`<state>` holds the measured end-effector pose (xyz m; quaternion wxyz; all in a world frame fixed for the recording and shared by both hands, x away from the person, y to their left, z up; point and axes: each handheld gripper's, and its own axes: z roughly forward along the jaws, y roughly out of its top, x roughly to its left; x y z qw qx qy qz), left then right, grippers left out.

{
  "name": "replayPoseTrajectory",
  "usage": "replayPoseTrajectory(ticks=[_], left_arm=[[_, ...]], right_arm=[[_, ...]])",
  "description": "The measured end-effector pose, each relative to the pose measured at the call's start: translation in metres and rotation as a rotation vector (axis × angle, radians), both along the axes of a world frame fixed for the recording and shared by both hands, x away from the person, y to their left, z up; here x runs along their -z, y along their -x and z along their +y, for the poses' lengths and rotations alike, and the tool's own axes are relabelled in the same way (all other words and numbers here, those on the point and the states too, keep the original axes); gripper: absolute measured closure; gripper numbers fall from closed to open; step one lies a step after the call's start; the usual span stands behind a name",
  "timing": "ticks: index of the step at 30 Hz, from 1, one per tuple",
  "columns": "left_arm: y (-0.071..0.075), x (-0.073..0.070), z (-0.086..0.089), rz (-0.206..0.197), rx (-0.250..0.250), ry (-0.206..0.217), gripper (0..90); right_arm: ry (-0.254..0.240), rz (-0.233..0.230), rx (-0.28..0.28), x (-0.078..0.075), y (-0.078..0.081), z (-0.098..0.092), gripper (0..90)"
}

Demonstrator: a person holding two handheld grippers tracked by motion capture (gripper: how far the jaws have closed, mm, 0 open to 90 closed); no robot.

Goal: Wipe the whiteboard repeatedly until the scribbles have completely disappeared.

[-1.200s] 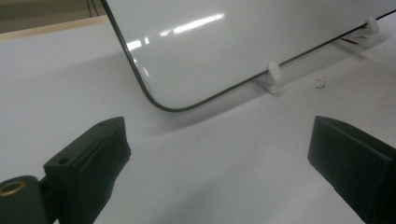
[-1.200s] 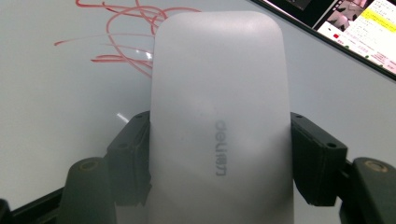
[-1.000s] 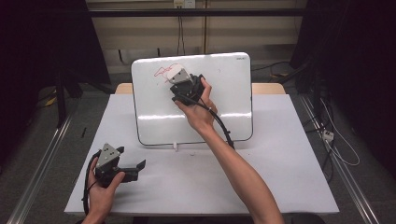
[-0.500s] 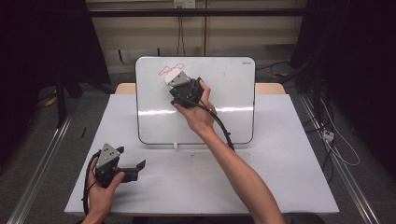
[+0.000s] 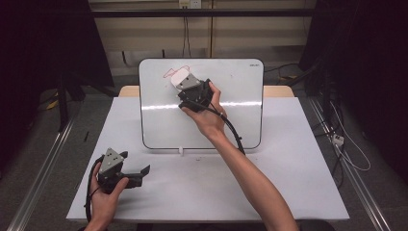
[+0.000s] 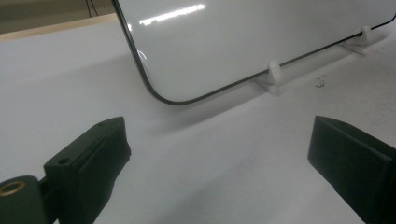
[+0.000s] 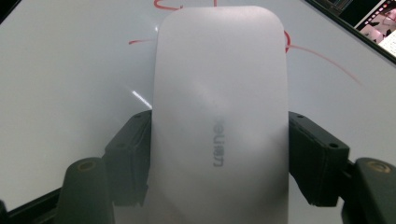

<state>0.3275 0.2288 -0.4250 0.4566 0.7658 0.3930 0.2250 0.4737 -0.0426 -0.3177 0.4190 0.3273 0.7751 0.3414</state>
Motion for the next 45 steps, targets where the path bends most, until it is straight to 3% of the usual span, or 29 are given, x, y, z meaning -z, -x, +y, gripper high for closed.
replayPoseTrajectory(ticks=[5, 7, 13, 29, 45], left_arm=[[-0.001, 0.000, -0.001, 0.003, 0.007, -0.015, 5.1], [-0.001, 0.001, -0.003, 0.004, 0.004, -0.001, 5.1], [-0.001, 0.000, 0.000, 0.005, 0.005, -0.012, 5.1], [-0.001, 0.000, 0.001, 0.001, 0.001, 0.004, 5.1], [-0.002, 0.000, -0.001, 0.005, 0.003, 0.005, 5.2]], right_arm=[[0.022, -0.004, -0.011, 0.000, 0.004, -0.002, 30.8], [0.018, 0.003, -0.013, -0.001, 0.004, -0.003, 31.0], [-0.003, -0.003, 0.002, -0.001, 0.001, -0.003, 31.4], [-0.024, -0.010, 0.035, -0.021, -0.016, -0.001, 31.4], [-0.013, -0.036, 0.044, -0.019, -0.018, 0.010, 31.3]])
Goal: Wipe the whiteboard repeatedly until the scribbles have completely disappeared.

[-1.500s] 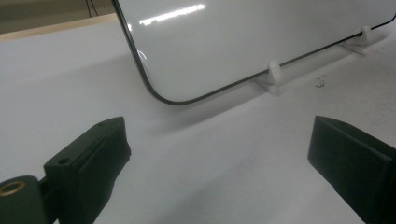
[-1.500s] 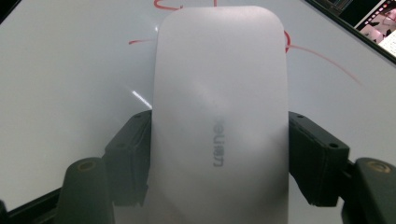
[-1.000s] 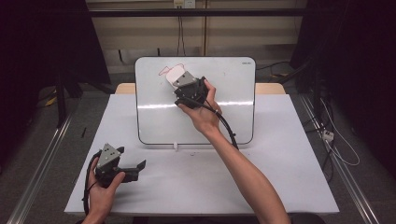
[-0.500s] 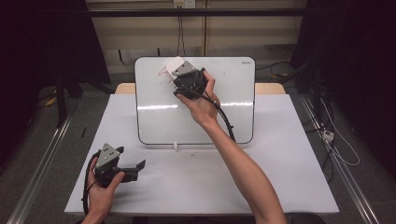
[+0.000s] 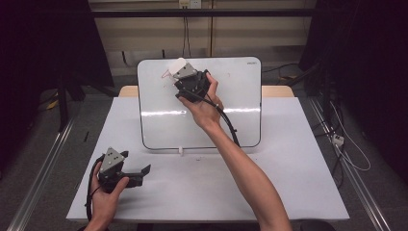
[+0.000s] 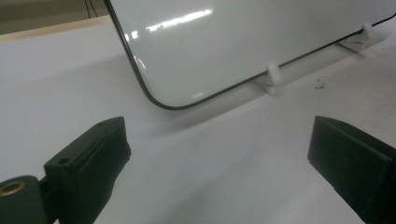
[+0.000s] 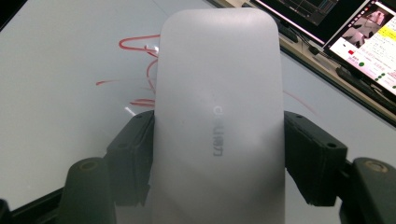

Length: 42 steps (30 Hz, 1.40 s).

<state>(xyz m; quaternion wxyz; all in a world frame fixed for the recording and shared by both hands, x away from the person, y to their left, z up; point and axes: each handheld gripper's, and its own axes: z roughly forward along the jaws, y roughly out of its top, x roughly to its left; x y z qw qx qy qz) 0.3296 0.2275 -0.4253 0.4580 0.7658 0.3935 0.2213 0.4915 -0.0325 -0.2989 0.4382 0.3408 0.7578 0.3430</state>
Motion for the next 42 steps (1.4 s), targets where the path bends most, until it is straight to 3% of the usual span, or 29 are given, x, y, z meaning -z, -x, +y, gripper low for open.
replayPoseTrajectory(ticks=[28, 32, 42], left_arm=[[0.000, 0.000, 0.001, -0.002, 0.007, -0.012, 5.1], [0.000, -0.001, 0.002, -0.005, 0.007, -0.012, 5.1], [0.001, 0.000, 0.002, -0.004, 0.003, -0.009, 5.1]], right_arm=[[0.062, 0.021, -0.079, 0.021, 0.011, 0.050, 31.3], [0.102, 0.028, -0.109, 0.030, 0.016, 0.064, 31.3], [0.065, 0.057, -0.091, 0.023, 0.013, 0.054, 31.2]])
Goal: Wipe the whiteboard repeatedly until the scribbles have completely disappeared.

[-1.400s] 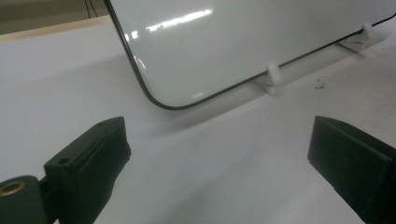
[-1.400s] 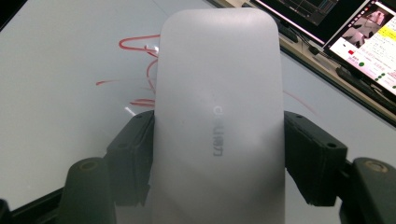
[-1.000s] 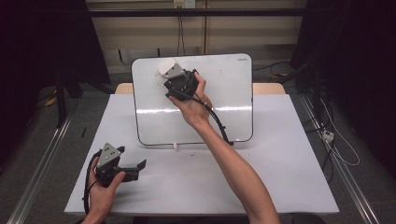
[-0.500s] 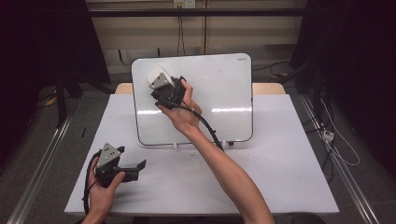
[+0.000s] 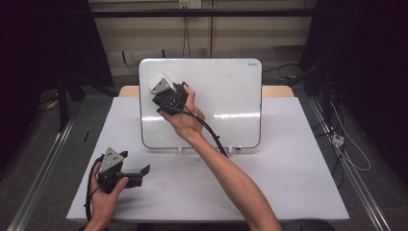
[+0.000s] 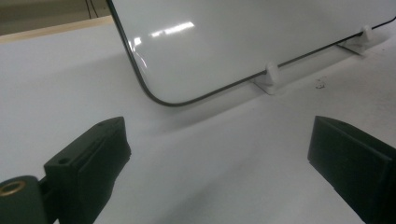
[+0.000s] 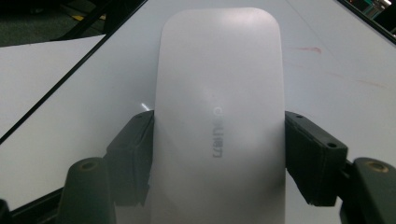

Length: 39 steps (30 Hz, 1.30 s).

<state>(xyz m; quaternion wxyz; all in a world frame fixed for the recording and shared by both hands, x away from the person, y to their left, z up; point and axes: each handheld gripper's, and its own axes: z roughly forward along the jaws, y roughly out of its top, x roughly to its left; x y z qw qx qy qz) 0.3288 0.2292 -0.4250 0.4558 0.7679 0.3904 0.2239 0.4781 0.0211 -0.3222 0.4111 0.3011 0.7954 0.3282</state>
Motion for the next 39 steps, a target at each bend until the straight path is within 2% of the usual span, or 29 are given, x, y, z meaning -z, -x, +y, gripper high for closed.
replayPoseTrajectory(ticks=[2, 10, 20, 30, 39], left_arm=[[0.000, 0.000, -0.001, 0.001, 0.005, -0.009, 5.1], [0.000, 0.000, 0.001, 0.000, -0.002, 0.000, 5.1], [0.001, 0.000, 0.001, -0.005, -0.001, -0.002, 5.1], [0.001, 0.000, 0.001, -0.001, -0.002, -0.010, 5.1], [0.001, 0.001, -0.001, 0.001, -0.005, -0.007, 5.1]], right_arm=[[0.001, -0.018, 0.006, -0.004, 0.000, -0.003, 31.3], [-0.010, -0.012, 0.017, -0.008, -0.003, -0.006, 31.4], [-0.031, -0.013, 0.056, -0.016, -0.007, -0.022, 31.4], [-0.116, -0.019, 0.151, -0.023, -0.009, -0.064, 31.5], [-0.172, -0.020, 0.234, -0.025, -0.006, -0.112, 31.5]])
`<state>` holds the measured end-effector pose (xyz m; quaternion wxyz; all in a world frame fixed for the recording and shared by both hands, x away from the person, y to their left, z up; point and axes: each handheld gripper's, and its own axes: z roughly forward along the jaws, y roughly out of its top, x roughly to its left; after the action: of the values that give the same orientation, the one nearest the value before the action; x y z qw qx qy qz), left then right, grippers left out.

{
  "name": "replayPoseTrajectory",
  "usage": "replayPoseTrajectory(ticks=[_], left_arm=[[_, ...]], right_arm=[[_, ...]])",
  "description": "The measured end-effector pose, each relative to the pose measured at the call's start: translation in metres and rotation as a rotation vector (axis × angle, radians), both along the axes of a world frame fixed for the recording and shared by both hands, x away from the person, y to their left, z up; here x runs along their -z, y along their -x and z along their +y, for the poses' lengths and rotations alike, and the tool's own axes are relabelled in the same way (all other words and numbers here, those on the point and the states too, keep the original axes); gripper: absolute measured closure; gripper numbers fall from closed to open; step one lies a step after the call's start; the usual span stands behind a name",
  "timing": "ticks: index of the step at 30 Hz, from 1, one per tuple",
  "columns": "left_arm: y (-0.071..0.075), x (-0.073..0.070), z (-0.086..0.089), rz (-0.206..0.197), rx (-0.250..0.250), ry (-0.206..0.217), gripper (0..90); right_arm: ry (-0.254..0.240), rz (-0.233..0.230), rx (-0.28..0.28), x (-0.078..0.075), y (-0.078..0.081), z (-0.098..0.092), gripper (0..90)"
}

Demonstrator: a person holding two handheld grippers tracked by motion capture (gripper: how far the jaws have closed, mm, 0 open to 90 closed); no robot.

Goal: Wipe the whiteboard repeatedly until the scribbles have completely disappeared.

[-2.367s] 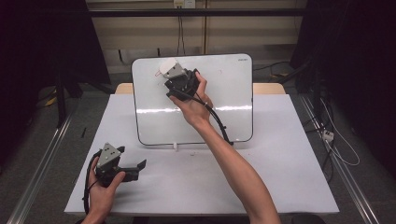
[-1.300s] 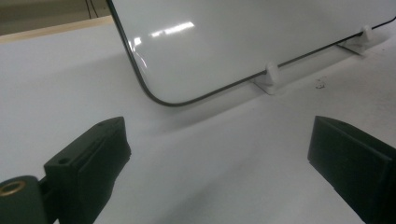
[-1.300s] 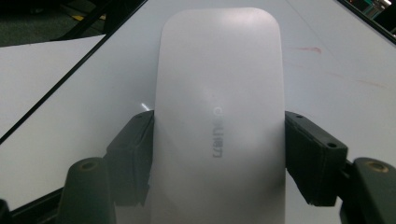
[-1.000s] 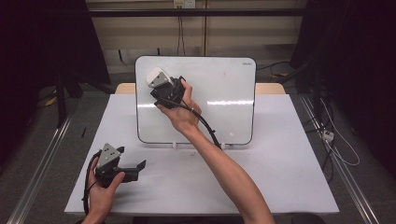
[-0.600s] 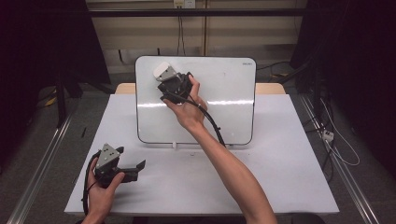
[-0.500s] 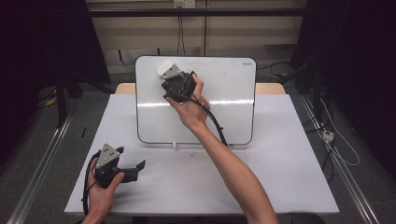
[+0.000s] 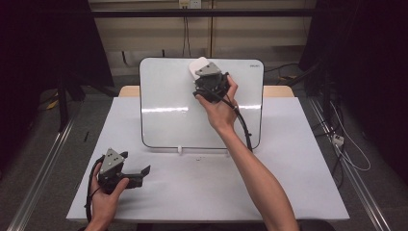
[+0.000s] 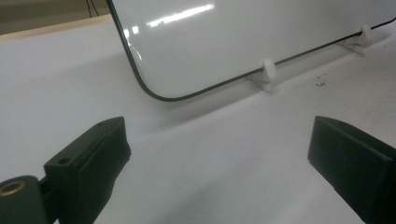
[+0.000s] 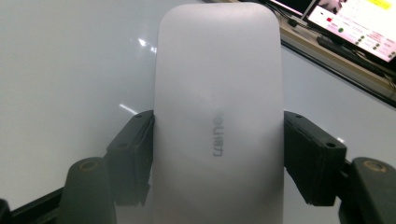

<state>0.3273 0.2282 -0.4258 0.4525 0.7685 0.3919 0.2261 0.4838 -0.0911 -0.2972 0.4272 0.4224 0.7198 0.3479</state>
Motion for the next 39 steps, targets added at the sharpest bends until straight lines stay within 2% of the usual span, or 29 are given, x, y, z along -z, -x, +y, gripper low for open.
replayPoseTrajectory(ticks=[3, 8, 17, 23, 27, 39], left_arm=[[0.000, 0.000, 0.000, 0.004, 0.002, -0.010, 5.1], [0.000, 0.000, -0.003, 0.003, 0.004, -0.008, 5.1], [0.000, 0.001, -0.003, 0.005, 0.002, -0.009, 5.1], [-0.001, 0.001, -0.002, 0.006, 0.009, -0.017, 5.1], [0.000, 0.001, -0.003, 0.005, 0.003, -0.008, 5.2], [-0.001, 0.001, -0.003, 0.006, 0.005, -0.014, 5.1]], right_arm=[[-0.029, 0.003, 0.035, 0.000, 0.002, -0.021, 31.6], [-0.047, 0.006, 0.075, 0.001, 0.006, -0.049, 31.6], [-0.073, 0.010, 0.116, 0.004, 0.013, -0.080, 31.6], [-0.072, 0.006, 0.127, 0.006, 0.018, -0.086, 31.6], [-0.071, 0.007, 0.129, 0.009, 0.021, -0.087, 31.7], [-0.052, 0.026, 0.087, 0.021, 0.034, -0.093, 31.8]])
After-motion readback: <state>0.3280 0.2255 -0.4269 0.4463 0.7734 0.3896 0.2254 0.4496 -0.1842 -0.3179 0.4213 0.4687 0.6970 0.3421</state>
